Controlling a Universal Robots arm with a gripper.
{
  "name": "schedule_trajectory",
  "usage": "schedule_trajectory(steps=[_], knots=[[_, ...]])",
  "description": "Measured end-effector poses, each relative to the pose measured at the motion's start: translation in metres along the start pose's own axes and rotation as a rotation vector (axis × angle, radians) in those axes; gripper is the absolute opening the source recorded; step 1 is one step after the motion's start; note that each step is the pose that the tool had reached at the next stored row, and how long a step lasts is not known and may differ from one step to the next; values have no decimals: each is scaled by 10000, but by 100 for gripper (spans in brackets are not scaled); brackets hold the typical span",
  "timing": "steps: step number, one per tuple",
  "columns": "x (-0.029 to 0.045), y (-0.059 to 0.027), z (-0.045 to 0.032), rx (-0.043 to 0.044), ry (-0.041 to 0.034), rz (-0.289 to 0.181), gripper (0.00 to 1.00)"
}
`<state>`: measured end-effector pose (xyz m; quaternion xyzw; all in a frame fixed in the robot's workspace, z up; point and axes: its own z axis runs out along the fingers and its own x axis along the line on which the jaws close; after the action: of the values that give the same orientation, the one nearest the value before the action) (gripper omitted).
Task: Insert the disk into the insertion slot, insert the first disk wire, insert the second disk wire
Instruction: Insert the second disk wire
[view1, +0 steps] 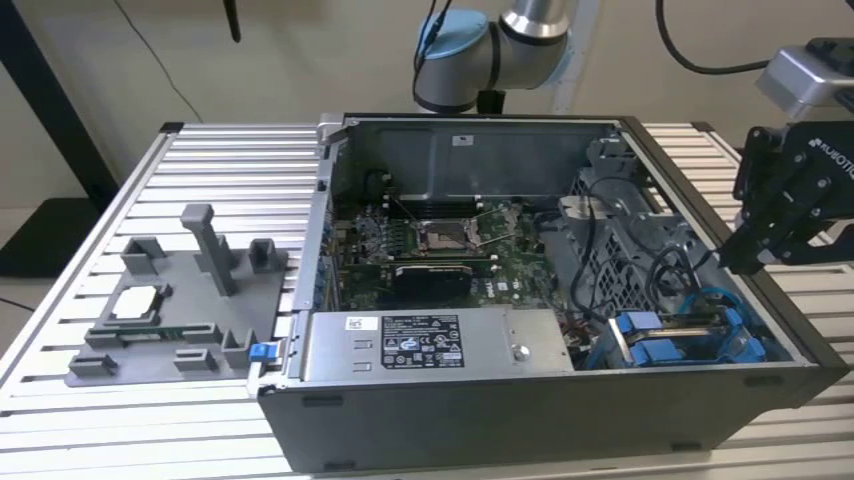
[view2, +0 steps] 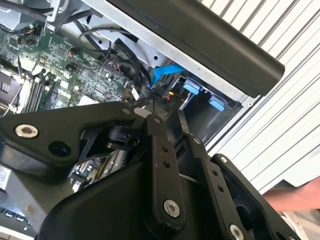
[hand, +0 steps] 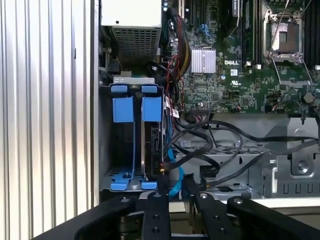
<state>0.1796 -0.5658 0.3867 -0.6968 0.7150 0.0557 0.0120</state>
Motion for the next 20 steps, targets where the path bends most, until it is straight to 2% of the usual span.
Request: schedule_trajectory(steps=[2, 6, 10, 14, 16, 17, 19, 20], knots=[[-3, 2, -27, 0, -21, -2, 100], [-9, 2, -31, 15, -56, -5, 100], [-7, 0, 2, 152, -142, -25, 100], [-4, 13, 34, 277, -309, -49, 100], [-1, 31, 47, 329, -436, -61, 100], [1, 38, 54, 353, -515, -68, 0], [12, 45, 64, 397, -650, -78, 0], [23, 45, 73, 419, -689, -83, 0]])
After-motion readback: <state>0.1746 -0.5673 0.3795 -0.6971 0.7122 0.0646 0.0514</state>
